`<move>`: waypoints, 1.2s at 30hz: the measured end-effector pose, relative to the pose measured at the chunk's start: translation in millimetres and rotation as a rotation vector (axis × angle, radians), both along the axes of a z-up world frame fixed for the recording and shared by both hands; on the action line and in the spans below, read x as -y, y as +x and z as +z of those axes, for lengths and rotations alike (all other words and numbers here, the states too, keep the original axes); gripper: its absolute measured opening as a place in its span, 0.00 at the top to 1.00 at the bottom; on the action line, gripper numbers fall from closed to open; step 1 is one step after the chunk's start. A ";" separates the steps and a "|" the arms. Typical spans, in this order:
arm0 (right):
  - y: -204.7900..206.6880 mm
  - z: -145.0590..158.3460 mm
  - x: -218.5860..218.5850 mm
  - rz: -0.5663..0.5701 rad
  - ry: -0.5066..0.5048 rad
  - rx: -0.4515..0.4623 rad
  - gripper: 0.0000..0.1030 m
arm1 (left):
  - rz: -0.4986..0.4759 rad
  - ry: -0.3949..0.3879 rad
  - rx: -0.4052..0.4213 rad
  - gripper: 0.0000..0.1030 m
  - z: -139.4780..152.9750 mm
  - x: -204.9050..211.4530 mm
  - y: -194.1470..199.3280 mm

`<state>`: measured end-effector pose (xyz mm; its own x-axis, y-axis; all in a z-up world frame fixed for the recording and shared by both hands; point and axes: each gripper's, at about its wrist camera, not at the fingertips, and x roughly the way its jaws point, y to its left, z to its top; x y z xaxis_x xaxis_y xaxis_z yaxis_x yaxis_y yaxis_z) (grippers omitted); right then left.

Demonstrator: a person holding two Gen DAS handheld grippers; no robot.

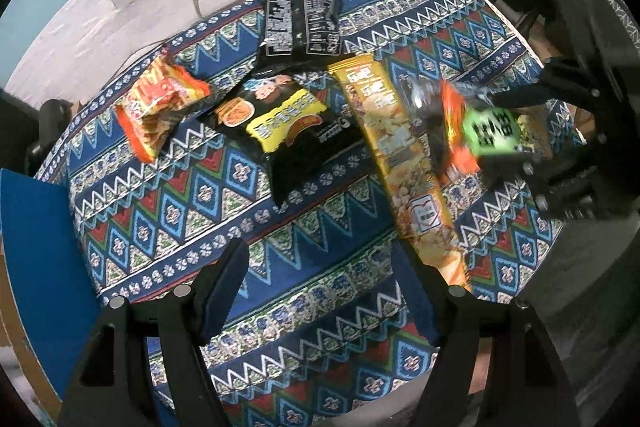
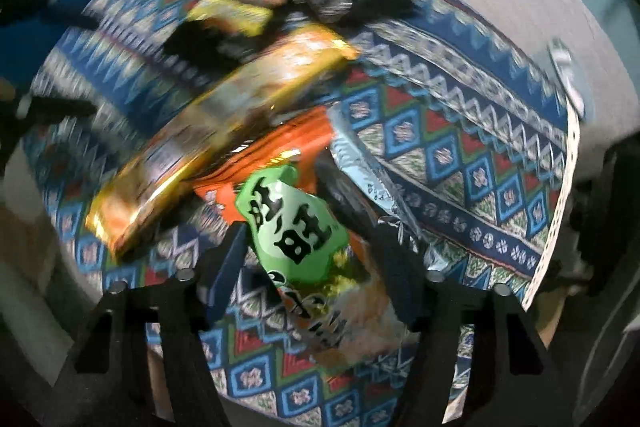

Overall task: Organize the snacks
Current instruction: 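Grasp the long yellow bar with the left tool while the right tool grasps the green Wangwang bag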

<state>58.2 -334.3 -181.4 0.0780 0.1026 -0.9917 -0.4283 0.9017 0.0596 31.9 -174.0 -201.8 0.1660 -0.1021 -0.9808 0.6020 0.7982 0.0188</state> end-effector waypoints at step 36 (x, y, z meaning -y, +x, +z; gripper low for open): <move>-13.4 -22.4 48.4 -0.453 0.057 -0.050 0.43 | 0.056 -0.019 -0.078 0.53 -76.1 86.8 14.8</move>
<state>44.8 -382.6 -203.7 0.0797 0.1235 -0.9891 0.0132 0.9921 0.1249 46.7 -260.8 -277.9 0.0948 -0.1133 -0.9890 0.5559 0.8302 -0.0418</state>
